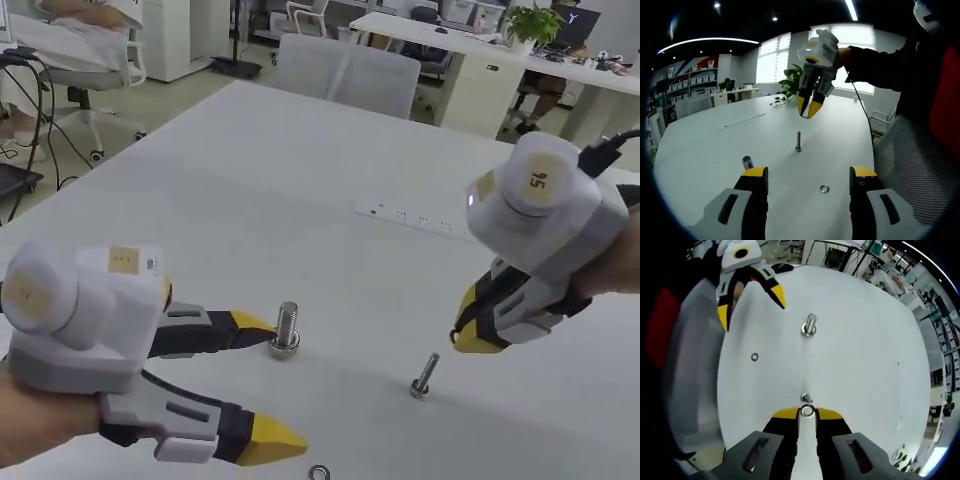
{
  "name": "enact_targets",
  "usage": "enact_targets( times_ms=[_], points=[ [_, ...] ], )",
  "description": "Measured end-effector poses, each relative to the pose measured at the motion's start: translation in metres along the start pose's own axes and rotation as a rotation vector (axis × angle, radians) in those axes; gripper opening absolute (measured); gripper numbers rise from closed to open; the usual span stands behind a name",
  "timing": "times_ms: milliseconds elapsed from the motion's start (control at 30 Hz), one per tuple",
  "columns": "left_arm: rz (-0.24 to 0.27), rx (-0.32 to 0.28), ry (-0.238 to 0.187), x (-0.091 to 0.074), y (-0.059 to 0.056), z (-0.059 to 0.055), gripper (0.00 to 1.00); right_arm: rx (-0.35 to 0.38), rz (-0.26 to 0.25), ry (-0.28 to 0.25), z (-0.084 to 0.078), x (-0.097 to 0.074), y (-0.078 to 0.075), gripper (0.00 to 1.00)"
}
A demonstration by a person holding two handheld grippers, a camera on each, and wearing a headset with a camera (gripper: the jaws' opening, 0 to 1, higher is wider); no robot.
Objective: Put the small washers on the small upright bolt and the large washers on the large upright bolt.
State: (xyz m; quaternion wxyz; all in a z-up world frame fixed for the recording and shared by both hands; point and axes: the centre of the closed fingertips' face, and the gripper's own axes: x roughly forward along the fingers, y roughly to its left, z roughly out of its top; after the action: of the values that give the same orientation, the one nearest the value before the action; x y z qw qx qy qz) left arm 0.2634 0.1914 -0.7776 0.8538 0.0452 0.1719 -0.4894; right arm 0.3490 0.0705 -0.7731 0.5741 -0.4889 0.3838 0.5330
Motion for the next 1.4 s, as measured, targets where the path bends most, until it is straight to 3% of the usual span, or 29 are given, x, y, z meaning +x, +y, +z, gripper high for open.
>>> enact_targets(
  times_ms=[533, 1400],
  points=[
    [0.005, -0.009, -0.005, 0.001, 0.003, -0.001, 0.65, -0.016, 0.033, -0.005, 0.000, 0.024, -0.007, 0.13],
    [-0.003, -0.017, 0.009, 0.006, 0.004, -0.006, 0.65, 0.001, 0.051, -0.010, -0.009, 0.038, -0.007, 0.13]
  ],
)
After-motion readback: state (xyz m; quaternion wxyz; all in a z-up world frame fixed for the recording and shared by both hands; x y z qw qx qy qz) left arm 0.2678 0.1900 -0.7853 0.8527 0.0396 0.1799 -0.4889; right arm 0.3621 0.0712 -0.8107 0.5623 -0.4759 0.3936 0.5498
